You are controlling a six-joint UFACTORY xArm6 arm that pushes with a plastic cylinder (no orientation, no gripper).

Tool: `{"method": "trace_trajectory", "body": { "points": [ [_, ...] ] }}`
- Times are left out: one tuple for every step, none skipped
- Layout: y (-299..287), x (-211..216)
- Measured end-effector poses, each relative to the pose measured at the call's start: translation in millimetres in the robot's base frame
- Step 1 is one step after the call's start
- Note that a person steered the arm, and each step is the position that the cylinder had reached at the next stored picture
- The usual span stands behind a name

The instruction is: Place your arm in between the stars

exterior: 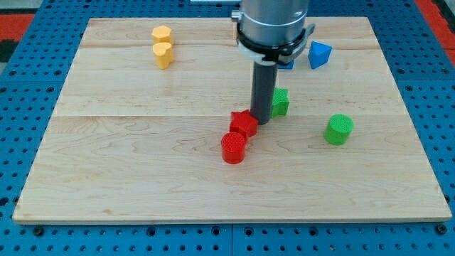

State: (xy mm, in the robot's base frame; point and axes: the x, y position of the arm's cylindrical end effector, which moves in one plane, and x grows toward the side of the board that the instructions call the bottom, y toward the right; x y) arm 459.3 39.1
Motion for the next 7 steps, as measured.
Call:
{"method": "trace_trajectory", "body": {
  "points": [
    [-38.6, 44.4],
    [-53.6, 66.8],
    [-36.3, 58.6],
    [-27.4, 58.3],
    [-15.0, 43.9],
    [-14.7, 40.1],
    [-14.7, 40.1]
  ]
}}
